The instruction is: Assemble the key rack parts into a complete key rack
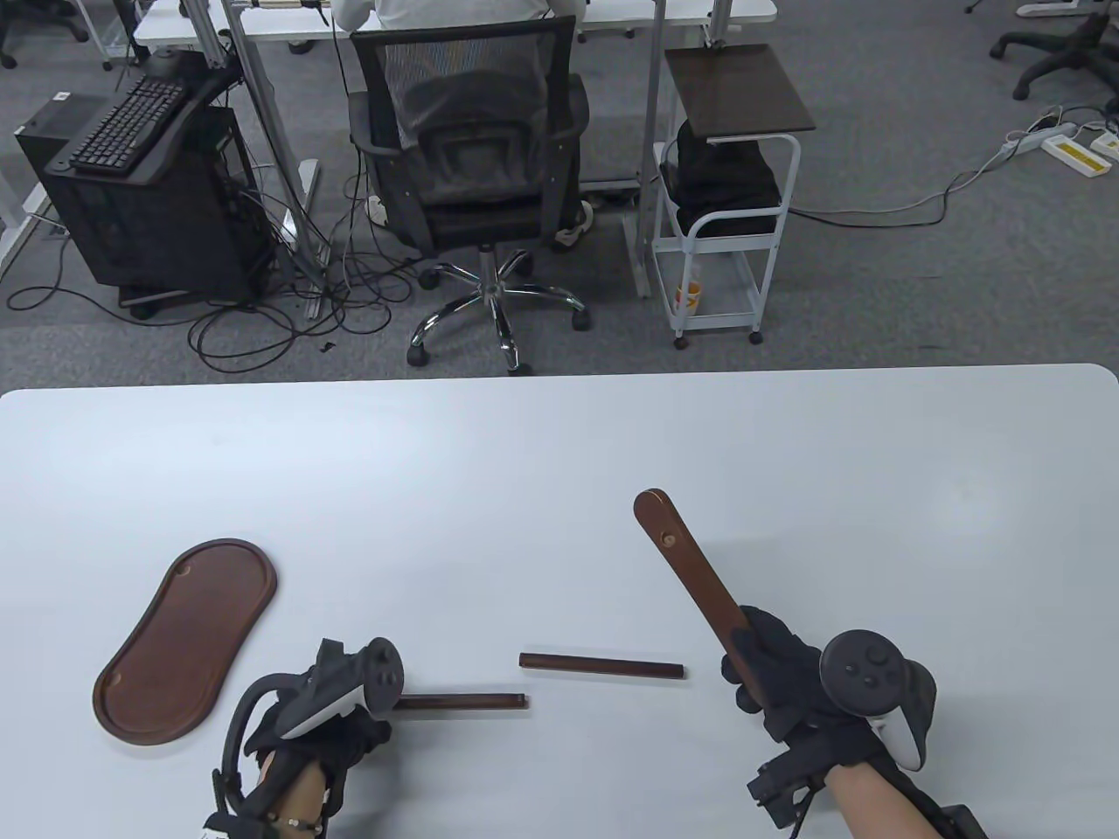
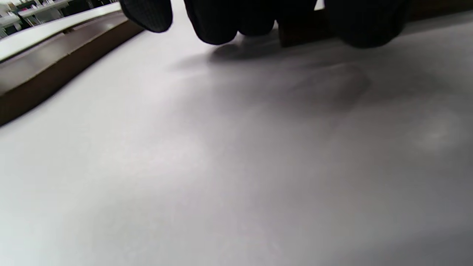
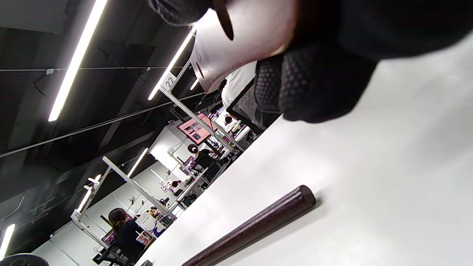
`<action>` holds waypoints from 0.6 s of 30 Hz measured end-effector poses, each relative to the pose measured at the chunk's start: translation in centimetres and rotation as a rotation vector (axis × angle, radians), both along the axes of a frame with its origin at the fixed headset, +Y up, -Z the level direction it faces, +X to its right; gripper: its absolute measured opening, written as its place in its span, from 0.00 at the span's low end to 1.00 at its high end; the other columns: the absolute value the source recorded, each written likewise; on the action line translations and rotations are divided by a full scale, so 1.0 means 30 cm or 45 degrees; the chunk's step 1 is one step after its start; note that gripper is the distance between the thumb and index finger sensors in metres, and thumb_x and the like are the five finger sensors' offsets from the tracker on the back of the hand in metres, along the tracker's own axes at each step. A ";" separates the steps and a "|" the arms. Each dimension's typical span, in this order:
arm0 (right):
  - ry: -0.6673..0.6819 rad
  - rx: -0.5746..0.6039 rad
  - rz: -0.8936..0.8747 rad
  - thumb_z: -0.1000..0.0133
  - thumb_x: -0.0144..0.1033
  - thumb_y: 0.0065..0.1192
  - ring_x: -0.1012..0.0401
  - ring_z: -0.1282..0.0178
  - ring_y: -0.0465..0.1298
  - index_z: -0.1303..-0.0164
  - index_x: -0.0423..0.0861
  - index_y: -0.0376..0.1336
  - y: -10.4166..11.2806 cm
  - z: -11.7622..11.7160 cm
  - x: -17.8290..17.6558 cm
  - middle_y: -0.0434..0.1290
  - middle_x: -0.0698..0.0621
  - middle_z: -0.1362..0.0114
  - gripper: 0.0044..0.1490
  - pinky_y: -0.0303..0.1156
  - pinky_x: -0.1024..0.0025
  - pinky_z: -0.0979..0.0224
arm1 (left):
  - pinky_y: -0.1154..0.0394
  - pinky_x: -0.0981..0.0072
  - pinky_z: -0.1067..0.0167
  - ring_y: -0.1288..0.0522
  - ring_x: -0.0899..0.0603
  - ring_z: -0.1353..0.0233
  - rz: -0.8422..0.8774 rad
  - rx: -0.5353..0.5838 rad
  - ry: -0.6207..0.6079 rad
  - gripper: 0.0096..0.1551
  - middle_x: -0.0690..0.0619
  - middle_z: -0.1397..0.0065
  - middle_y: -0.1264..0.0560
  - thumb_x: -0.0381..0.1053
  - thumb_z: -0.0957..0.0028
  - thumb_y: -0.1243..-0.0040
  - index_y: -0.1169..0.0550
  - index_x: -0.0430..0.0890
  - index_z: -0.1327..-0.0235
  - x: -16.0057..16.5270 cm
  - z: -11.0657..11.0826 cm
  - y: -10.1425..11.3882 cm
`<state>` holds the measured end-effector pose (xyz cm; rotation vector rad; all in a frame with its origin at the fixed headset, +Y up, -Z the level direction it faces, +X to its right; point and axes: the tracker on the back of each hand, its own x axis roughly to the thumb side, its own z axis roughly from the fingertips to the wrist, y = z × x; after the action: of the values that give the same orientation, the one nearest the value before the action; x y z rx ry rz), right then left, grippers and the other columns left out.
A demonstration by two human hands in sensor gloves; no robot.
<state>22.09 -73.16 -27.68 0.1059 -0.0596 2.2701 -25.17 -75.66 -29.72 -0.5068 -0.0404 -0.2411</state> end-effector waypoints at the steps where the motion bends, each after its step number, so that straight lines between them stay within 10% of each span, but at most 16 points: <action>1: 0.000 -0.002 0.000 0.37 0.50 0.48 0.47 0.65 0.85 0.28 0.34 0.62 0.001 0.001 -0.001 0.83 0.39 0.47 0.38 0.80 0.60 0.70 | 0.39 0.35 0.22 0.38 0.40 0.14 -0.030 0.016 -0.004 0.40 0.51 0.13 0.41 0.59 0.47 0.39 0.39 0.57 0.21 0.001 -0.001 -0.004; 18: -0.001 -0.018 0.002 0.38 0.51 0.48 0.47 0.64 0.84 0.27 0.35 0.62 -0.001 0.004 -0.007 0.83 0.39 0.46 0.39 0.80 0.59 0.69 | 0.35 0.40 0.21 0.33 0.46 0.18 -0.184 0.160 -0.104 0.29 0.59 0.20 0.35 0.55 0.47 0.43 0.36 0.64 0.31 0.004 -0.013 -0.027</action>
<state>21.90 -73.18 -27.55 0.0974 -0.0435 2.2718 -25.04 -76.47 -30.12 -0.3749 -0.0678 -0.4033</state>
